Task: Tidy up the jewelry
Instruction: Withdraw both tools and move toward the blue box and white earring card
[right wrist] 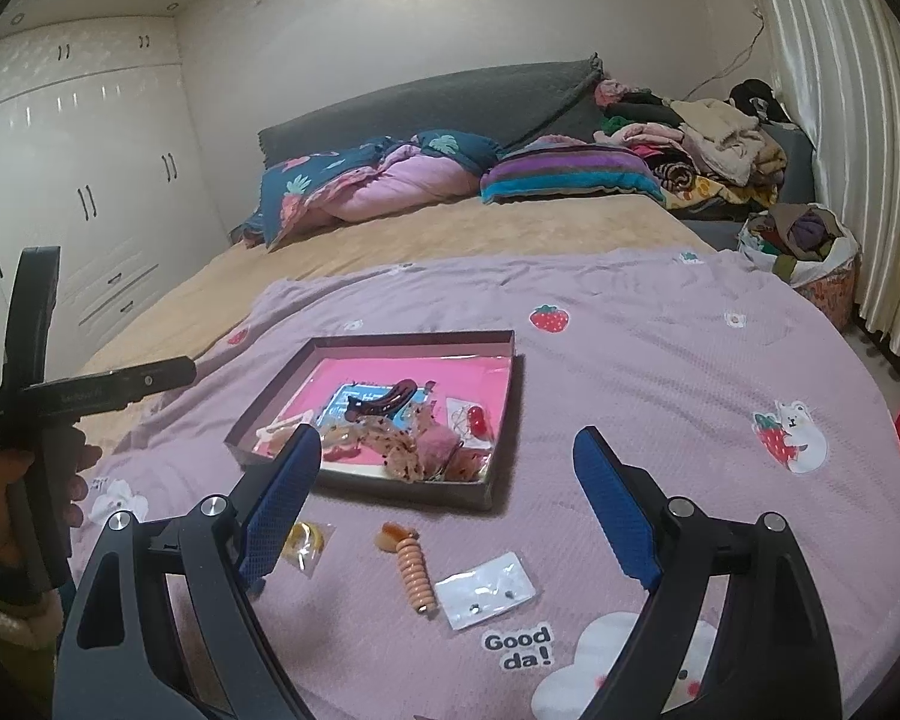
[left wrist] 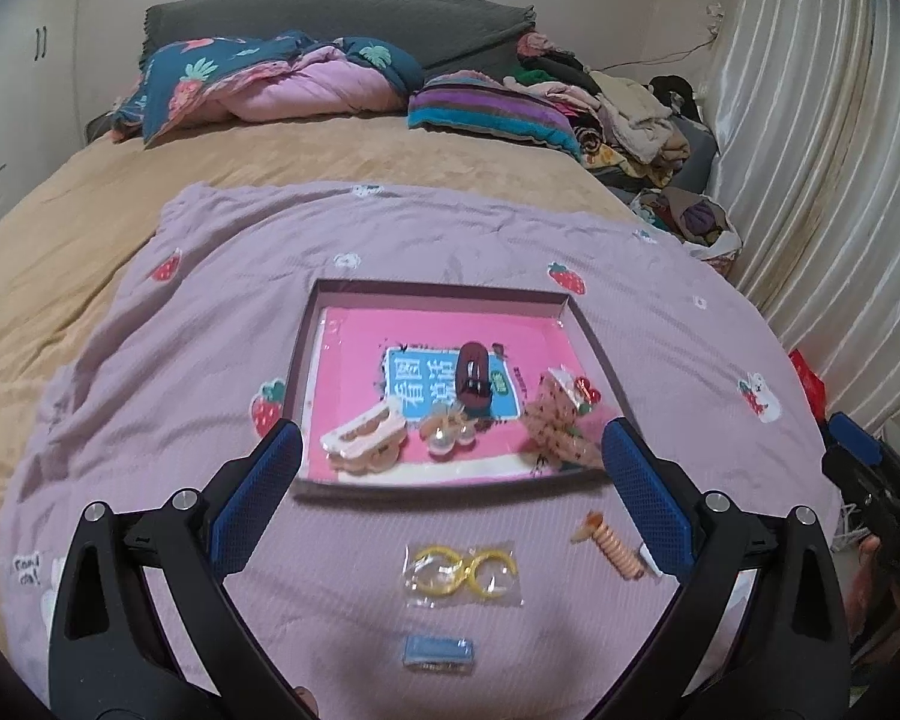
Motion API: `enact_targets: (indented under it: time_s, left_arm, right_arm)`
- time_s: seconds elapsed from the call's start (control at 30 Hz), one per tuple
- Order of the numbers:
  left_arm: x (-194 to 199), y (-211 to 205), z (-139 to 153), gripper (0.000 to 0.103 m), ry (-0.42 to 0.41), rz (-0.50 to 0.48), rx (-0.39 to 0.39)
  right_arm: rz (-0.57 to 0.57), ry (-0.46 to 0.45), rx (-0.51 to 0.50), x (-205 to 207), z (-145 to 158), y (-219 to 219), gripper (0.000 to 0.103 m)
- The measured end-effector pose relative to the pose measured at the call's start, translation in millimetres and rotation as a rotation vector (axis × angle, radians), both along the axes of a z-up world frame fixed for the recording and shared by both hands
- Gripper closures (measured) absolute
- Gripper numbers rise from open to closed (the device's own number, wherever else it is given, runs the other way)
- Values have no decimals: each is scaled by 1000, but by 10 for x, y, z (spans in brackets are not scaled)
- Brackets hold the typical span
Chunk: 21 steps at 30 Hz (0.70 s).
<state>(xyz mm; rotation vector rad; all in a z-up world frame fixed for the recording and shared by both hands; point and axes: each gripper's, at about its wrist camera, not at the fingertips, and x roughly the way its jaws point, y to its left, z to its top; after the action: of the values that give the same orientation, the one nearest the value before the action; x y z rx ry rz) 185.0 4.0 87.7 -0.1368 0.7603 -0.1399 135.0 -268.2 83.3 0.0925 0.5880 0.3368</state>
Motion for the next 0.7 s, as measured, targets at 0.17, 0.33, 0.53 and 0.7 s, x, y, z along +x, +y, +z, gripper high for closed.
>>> enact_targets:
  time_s: [0.17, 0.33, 0.53, 0.7]
  left_arm:
    - [-127, 29, -75, 10, 3, 13, 21]
    - [-272, 66, -165, 10, 15, 13, 29]
    - [-421, 58, -269, 10, 32, 9, 45]
    - [-501, 81, -379, 10, 52, 10, 53]
  right_arm:
    - [12, 5, -16, -94, -40, 35, 18]
    - [27, 21, -33, -166, -105, 82, 18]
    - [42, 43, -54, -234, -210, 136, 18]
    - [52, 55, -71, -280, -271, 160, 18]
